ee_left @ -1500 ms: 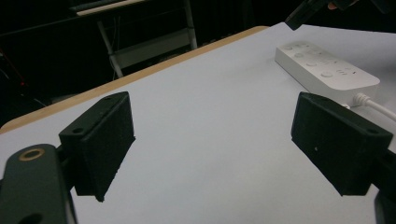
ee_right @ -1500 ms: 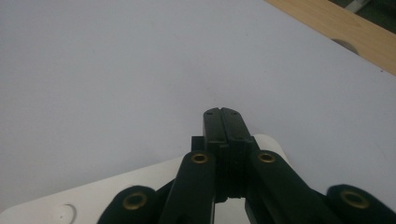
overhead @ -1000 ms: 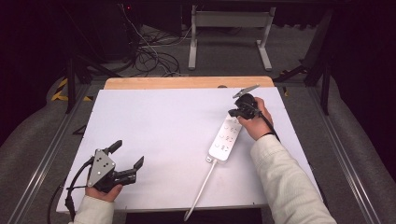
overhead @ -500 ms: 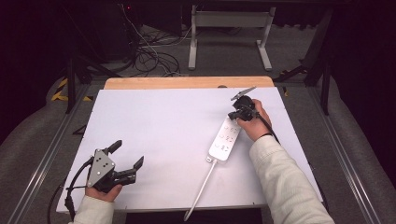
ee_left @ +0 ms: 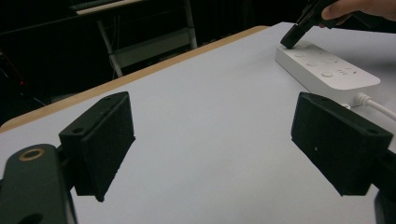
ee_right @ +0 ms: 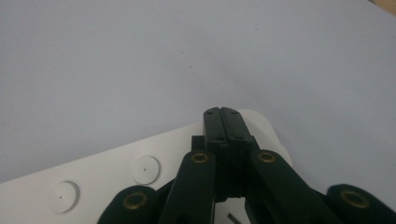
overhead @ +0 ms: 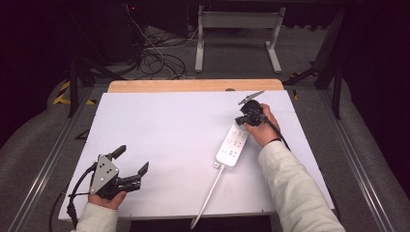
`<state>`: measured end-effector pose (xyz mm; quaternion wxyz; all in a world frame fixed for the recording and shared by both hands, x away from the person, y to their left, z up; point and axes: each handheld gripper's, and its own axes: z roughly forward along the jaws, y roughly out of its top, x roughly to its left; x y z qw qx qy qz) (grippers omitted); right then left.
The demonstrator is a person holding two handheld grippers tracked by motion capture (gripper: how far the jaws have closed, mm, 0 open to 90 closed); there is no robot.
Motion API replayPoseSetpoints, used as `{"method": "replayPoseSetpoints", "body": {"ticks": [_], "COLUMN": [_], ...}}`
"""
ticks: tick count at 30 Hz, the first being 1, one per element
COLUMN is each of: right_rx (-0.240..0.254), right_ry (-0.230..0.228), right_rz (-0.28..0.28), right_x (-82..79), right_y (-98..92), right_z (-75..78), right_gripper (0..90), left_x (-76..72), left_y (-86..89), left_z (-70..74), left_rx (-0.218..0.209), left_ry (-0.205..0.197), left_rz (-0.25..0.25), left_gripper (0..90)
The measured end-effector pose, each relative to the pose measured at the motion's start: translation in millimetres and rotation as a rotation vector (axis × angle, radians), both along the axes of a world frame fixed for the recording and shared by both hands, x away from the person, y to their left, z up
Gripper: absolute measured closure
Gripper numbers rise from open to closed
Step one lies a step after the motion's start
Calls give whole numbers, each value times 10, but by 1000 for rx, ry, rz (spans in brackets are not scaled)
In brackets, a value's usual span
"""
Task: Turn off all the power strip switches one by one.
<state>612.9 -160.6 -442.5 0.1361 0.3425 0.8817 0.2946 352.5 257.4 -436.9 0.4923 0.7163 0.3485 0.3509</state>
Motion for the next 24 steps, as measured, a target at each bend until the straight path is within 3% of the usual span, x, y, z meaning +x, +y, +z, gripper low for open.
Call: {"method": "replayPoseSetpoints", "body": {"ticks": [17, 22, 23, 24], "right_rx": [2, 27, 9, -26], "right_ry": [30, 42, 27, -22], "right_rz": [-31, -38, -12, 8], "right_x": [11, 17, 9, -26], "right_y": [14, -13, -6, 7], "right_z": [-4, -4, 22, 79], "right_gripper": [900, 900, 900, 900], "left_x": [-12, -15, -9, -7], "left_y": [1, -1, 2, 3], "left_z": [5, 5, 4, 4], "left_rx": [0, 0, -4, -4], "left_ry": [-6, -6, -3, -3], "left_rz": [4, 2, 4, 5], "left_gripper": [140, 140, 141, 140]}}
